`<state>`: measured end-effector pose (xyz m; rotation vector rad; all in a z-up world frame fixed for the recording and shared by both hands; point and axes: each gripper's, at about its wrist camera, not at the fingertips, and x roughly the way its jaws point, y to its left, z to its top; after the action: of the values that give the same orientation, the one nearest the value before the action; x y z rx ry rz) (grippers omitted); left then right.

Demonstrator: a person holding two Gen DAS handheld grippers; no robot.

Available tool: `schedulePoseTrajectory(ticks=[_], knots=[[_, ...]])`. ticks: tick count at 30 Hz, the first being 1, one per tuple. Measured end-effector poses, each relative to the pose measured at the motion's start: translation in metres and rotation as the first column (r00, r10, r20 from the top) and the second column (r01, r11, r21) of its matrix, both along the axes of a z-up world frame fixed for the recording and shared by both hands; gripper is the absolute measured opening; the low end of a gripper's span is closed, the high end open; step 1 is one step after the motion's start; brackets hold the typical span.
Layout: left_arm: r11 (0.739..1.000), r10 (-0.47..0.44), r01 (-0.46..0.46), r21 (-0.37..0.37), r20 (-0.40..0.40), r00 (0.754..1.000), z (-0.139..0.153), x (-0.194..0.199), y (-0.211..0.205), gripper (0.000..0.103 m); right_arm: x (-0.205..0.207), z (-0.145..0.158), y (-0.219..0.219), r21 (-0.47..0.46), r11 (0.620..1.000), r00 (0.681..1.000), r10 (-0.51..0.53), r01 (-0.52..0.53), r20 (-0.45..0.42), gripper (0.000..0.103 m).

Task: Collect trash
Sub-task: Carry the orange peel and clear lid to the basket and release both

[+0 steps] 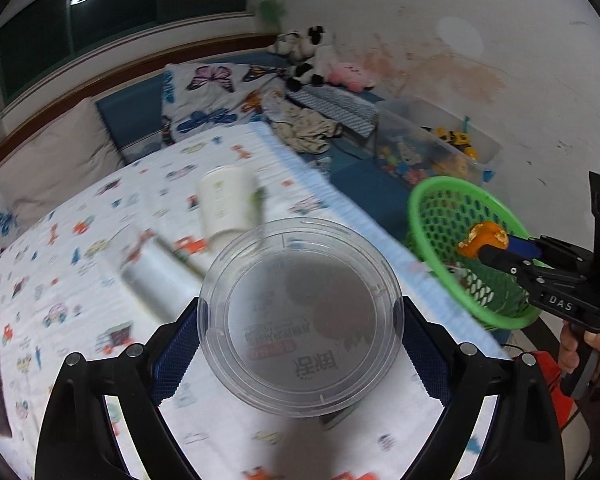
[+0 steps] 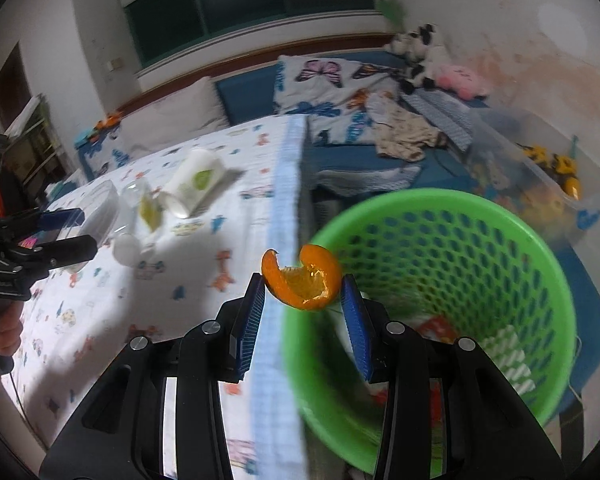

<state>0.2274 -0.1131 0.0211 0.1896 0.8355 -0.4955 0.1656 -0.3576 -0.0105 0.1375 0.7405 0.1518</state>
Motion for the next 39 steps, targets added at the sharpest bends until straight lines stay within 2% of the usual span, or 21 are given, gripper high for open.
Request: schedulePoseTrajectory(ticks=[6,10,19,28,39], knots=[[0.998,-0.062,0.062,0.002,-0.004,0.998,0.003,0.000,-0.044,0.090,-0.012,-0.004,-0.032,0.006,0.997,0.997,-0.071,0.071,-0.004,0.043],[0.996,-0.094,0.094,0.005,-0.007,0.996,0.002,0.000,-0.070,0.090,-0.019,-0.007,-0.049,0.012,0.994,0.994,-0.113,0.113,-0.005,0.054],[0.988,-0.154,0.154,-0.015,-0.042,0.987,-0.004,-0.001,-0.119,0.090,-0.041,-0.006,-0.074,0.015,0.985,0.986,-0.169,0.169,0.003,0.055],[0.981,-0.196,0.196,-0.013,-0.089,0.977,-0.018,-0.008,-0.156,0.090,-0.065,0.000,-0.092,0.016,0.976,0.975,-0.219,0.219,0.031,0.062],[0.971,-0.238,0.238,-0.011,-0.121,0.964,-0.030,-0.021,-0.186,0.090,-0.084,0.006,-0.103,0.037,0.966,0.965,-0.257,0.255,0.052,0.063]])
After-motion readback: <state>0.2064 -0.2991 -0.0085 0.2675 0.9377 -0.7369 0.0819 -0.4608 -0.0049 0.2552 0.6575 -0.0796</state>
